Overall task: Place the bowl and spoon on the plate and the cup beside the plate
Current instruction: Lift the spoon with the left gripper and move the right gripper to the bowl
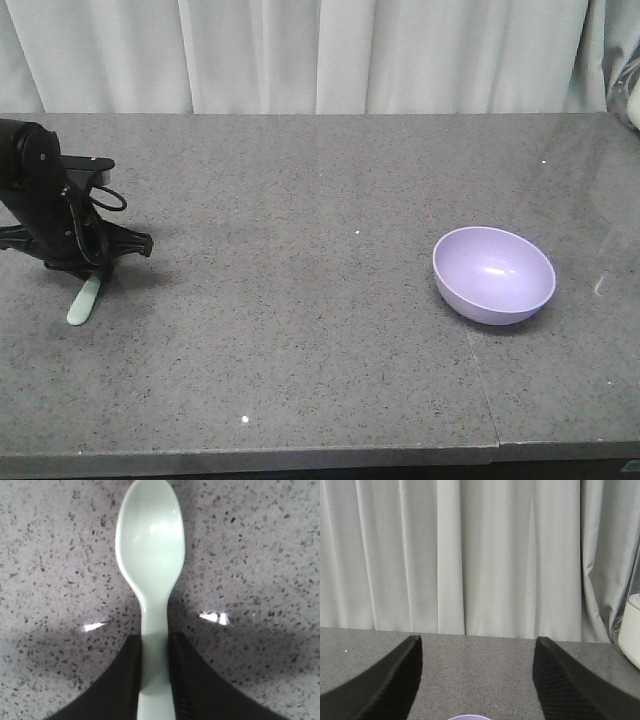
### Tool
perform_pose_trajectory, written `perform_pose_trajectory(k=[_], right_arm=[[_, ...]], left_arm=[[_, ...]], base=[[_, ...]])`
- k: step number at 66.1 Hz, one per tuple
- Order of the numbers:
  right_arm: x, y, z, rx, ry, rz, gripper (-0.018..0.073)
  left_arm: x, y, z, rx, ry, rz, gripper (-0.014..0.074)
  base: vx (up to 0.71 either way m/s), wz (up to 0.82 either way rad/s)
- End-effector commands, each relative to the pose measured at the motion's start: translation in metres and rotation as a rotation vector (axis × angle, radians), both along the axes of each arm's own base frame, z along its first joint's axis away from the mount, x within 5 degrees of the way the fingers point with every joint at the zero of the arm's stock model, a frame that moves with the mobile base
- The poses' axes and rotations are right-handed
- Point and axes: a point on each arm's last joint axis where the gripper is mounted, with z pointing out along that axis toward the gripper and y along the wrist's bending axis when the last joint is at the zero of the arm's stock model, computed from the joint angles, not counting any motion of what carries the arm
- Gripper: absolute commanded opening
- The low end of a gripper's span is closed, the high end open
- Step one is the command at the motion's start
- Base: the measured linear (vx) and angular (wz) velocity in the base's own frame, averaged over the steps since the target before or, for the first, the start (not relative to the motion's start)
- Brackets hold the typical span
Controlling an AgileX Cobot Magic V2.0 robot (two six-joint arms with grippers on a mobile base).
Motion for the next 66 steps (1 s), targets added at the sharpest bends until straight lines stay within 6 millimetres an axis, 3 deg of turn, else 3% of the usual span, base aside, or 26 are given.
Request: perform_pose_trajectory(k=[1,8,18,33,52,66], right_arm=[[0.0,-0.002,0.014,0.011,-0.08,-0.026,0.0473],[0.0,-0.002,0.014,0.011,-0.08,-0.026,0.0473],[0.004,-0.002,0.015,0.046,-0.07,-0.014,0.0473],[0.028,0.0,0.032,0.088,-0.025,0.012,0.0473],[0.094,0.001,0.047,0.111,0.145,0.043,0.0473],[0.157,-0.016,0.018,0.177,0.406,-0.006,0.0473]], left_arm=[[-0.013,0.005,-0.01,0.057,0.154,-0.011,-0.0008],[-0.014,0.005,-0.006,0.06,0.143,-0.03,-0.0007],[-0.017,0.005,0.02,0.052,0.044,-0.033,-0.0007],[-0.036,0.006,0.096,0.024,-0.248,-0.034,-0.0007],[-0.092,0.006,0.203,-0.075,-0.706,-0.022,-0.0007],[-0.141,0.01,0.257,-0.116,-0.962,-0.016,-0.0007]], base=[[0.0,0.0],[0.0,0.0],[0.0,0.0],[0.0,0.0],[0.0,0.0],[0.0,0.0]])
